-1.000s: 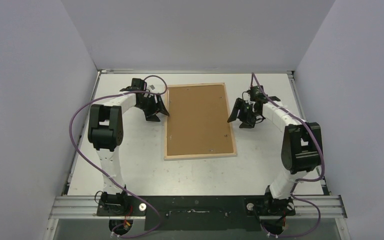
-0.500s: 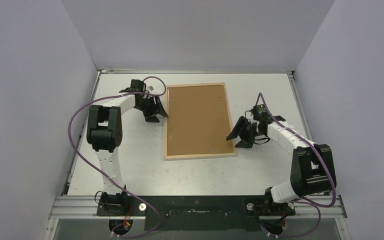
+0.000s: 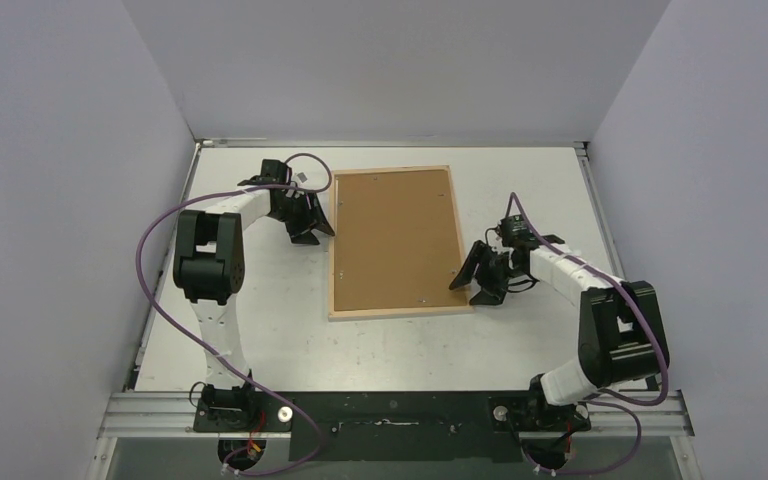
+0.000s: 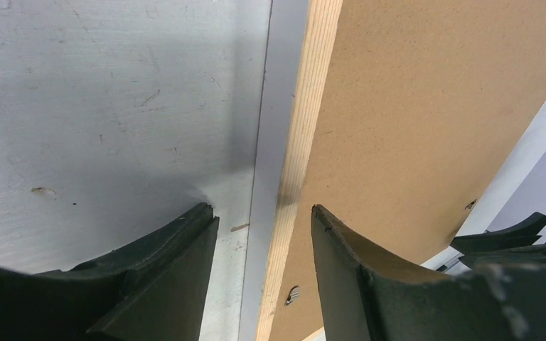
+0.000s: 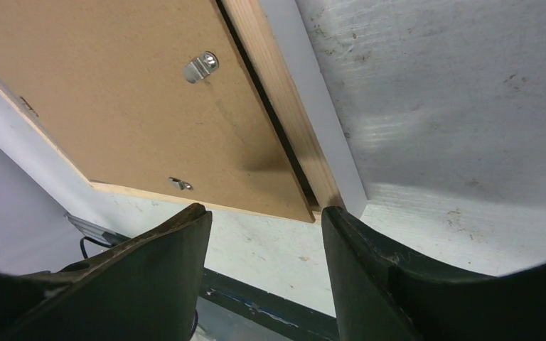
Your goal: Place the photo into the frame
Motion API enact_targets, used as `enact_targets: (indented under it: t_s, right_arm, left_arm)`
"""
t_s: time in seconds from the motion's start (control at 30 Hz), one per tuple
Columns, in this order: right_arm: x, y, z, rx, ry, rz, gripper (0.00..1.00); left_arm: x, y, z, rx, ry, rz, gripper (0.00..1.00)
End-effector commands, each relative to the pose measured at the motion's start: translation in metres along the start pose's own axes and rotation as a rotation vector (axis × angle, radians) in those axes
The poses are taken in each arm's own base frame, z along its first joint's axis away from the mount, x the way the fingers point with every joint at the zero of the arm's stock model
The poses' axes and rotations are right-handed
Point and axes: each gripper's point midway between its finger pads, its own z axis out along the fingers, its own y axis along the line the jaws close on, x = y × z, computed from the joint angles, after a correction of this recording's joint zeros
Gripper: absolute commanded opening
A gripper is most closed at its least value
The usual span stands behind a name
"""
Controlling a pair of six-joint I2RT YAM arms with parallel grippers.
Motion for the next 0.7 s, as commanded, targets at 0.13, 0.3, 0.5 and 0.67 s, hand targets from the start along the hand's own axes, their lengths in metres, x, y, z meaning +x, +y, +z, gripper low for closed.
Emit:
enact_targets:
  t_s: [0.13,0.3,0.5,0.67]
  right_arm:
    - [-0.003,0.006,0.017,-0.034,0.001,-0.046,0.58]
    - [-0.012,0.014,0.022,-0.068,-0.018,-0.055,0.53]
    - [-0.030,0.031,0.019,-0.111,-0.069,-0.107,0.50]
    - [-0.042,0.042,0.018,-0.141,-0.111,-0.130,0.50]
  left_arm:
    - [0.009,0.007,0.009,0.005,0.036,-0.013,0.49]
    - [0.010,0.006,0.009,0.017,0.042,-0.016,0.47]
    - [0.014,0.002,0.011,0.040,0.048,-0.025,0.45]
    - [0.016,0.001,0.011,0.039,0.050,-0.019,0.45]
